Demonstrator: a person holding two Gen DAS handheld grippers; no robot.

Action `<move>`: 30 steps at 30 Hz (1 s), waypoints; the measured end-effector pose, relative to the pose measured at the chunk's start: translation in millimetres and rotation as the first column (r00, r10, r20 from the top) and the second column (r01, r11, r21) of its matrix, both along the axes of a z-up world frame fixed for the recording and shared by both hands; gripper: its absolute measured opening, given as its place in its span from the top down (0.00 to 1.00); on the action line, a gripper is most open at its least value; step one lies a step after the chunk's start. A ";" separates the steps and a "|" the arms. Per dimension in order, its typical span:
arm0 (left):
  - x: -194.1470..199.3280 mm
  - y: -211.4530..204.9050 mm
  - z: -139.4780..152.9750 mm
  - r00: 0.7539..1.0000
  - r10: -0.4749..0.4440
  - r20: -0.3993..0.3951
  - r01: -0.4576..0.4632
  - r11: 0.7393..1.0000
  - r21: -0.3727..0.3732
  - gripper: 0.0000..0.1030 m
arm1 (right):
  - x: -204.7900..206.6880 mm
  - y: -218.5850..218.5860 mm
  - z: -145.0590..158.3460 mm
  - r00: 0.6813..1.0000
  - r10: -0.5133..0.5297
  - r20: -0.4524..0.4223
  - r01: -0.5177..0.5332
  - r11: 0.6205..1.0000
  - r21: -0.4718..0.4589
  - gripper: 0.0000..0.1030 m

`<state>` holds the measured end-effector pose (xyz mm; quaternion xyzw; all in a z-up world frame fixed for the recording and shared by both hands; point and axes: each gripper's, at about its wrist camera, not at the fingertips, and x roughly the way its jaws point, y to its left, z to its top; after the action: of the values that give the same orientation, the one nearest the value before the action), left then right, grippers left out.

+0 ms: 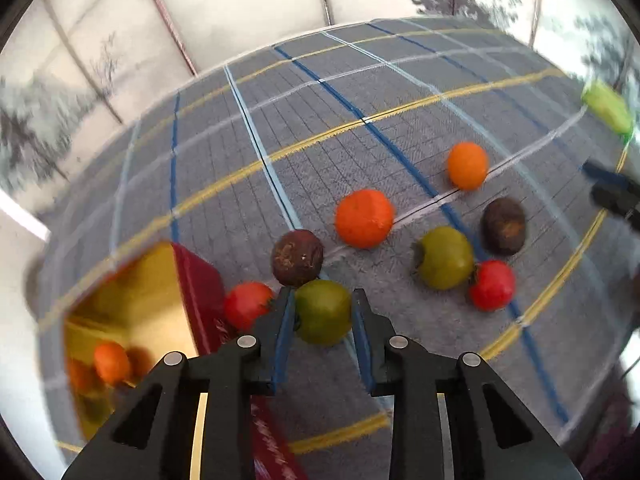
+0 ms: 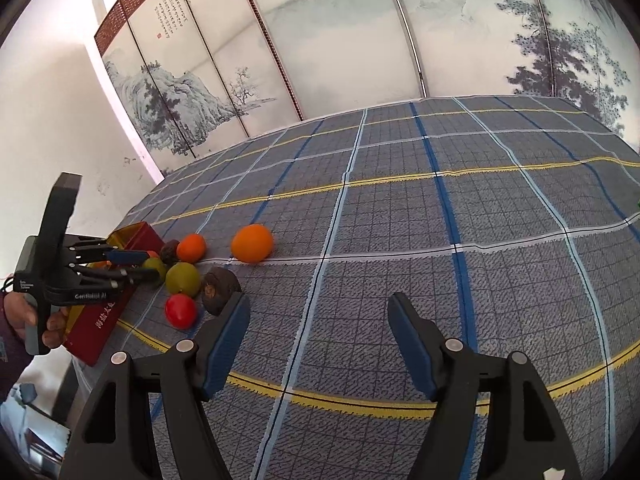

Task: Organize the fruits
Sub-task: 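Move the left gripper to the green fruit and grasp it, then carry the green fruit into the tin box and open the left gripper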

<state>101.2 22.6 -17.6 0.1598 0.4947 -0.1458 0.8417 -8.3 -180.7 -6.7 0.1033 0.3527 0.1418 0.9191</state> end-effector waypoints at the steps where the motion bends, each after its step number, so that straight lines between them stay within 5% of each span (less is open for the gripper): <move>1: -2.7 2.6 0.3 1.000 0.021 0.004 -0.021 1.000 -0.015 0.73 | -0.1 -0.3 0.2 1.000 -0.001 0.001 0.001 1.000 0.001 0.33; 13: -59.4 -11.4 22.3 0.998 0.023 0.050 -0.016 0.991 -0.133 0.73 | -0.9 3.8 0.5 1.000 0.010 0.007 -0.010 1.000 -0.025 0.29; 17: -60.6 -21.0 5.0 0.999 0.021 0.033 -0.018 0.997 -0.080 0.73 | -2.6 6.5 1.7 1.000 0.016 0.015 -0.016 0.999 -0.033 0.25; 30: -57.7 -20.8 -4.3 0.999 0.029 0.021 -0.027 0.994 -0.102 0.63 | -2.4 8.5 1.0 1.000 0.027 0.011 -0.027 0.999 -0.035 0.24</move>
<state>43.5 1.9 -21.8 0.1116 0.4793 -0.1570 0.8562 -10.6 -172.2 -5.7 0.0817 0.3512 0.1486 0.9208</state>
